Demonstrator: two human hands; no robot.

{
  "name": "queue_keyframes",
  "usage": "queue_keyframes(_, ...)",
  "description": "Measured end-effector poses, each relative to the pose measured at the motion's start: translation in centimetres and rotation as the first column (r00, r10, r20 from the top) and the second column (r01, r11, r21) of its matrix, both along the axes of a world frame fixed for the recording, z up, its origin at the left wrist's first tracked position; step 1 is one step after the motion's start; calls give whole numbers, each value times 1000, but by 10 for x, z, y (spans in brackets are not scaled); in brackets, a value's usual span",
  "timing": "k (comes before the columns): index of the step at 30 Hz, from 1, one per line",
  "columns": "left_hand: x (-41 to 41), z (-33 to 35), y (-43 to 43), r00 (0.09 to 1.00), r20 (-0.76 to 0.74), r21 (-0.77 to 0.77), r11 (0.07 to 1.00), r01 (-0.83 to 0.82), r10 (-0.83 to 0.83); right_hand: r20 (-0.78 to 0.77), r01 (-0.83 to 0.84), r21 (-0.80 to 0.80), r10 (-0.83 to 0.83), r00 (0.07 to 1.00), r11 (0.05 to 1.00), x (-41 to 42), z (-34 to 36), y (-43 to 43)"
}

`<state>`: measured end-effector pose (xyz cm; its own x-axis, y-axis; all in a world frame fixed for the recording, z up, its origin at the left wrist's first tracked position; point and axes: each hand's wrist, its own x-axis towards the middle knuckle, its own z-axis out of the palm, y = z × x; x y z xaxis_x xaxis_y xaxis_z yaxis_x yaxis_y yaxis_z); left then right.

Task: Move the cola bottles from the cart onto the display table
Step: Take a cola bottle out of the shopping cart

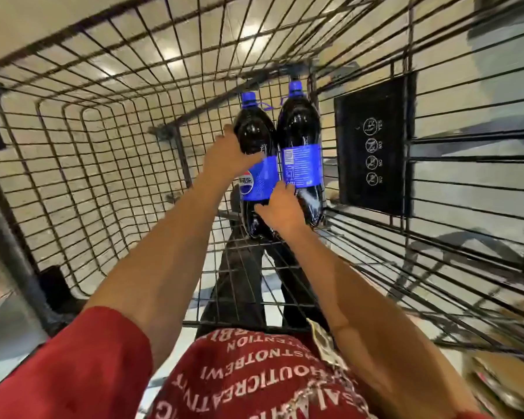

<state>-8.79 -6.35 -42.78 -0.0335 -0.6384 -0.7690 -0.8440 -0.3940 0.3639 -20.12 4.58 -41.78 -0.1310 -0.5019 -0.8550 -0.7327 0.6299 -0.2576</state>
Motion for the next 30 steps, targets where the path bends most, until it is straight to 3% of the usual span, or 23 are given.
queue_keyframes(3, -5, -15, -1, 996, -27, 15, 997, -81, 81, -12, 113, 9, -113, 994, 994, 8, -9, 3)
queue_keyframes(9, -17, -27, 4, 969, -83, 7, 972, -235, 235, -52, 182, -67, -186, 981, 981, 10, -20, 7)
queue_keyframes(14, -16, -44, 8, 922, -156, 4, 934, -358, 354, 64, 303, -36, -300, 952, 952, 11, -34, 5)
queue_keyframes(23, -7, -57, 5, 912, -256, -54, 937, -345, 321, 271, 486, 114, -497, 824, 867, 9, -65, -7)
queue_keyframes(30, 9, -64, 1, 909, -274, -62, 938, -341, 313, 267, 506, 35, -496, 826, 862, 24, -62, -3)
